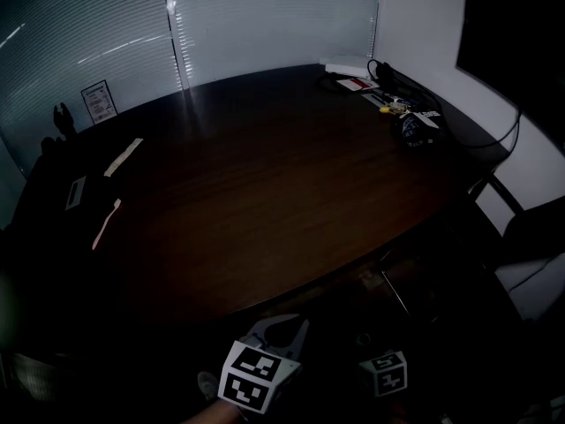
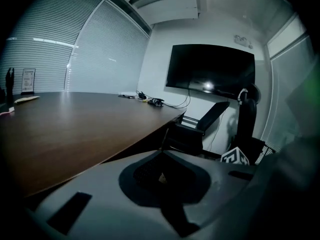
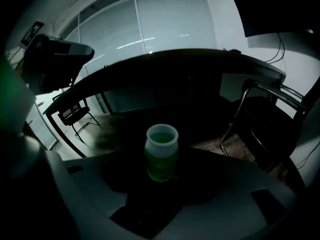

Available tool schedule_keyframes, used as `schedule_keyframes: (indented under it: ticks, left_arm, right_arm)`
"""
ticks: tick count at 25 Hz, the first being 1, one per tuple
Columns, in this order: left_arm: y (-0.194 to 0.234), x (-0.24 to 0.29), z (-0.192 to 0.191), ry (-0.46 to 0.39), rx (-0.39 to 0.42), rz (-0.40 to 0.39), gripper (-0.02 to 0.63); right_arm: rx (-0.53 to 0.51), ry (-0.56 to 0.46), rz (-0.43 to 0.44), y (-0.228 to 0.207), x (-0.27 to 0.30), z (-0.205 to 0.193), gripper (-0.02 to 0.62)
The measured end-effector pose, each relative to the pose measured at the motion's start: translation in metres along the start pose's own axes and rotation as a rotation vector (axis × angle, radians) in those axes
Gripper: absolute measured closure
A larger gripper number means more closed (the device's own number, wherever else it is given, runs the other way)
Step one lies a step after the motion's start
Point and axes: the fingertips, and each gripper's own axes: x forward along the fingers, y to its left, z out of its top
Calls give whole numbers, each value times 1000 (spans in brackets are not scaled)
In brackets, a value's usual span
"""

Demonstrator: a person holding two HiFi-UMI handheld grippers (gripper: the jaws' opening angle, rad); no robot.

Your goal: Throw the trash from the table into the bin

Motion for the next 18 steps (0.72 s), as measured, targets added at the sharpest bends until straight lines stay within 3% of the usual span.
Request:
schedule_keyframes:
  ticks: [4, 7, 11, 14, 18]
  left_arm:
    - [5, 20, -30, 15, 2, 3, 607]
    - [11, 27, -37, 19, 6, 12, 607]
    - [11, 21, -24, 11, -1, 19, 607]
    - [5, 8, -1, -6, -12, 17, 607]
    - [2, -28, 43, -44, -23, 37, 607]
  right_arm:
    - [-7, 39, -12, -16, 45, -29, 380]
    - [17, 41, -1, -18, 59, -26, 341]
    - [14, 24, -21, -20, 48, -13, 341]
    - [16, -52, -43, -16, 15, 23, 341]
    - [-27, -195, -41, 9, -58, 107, 342]
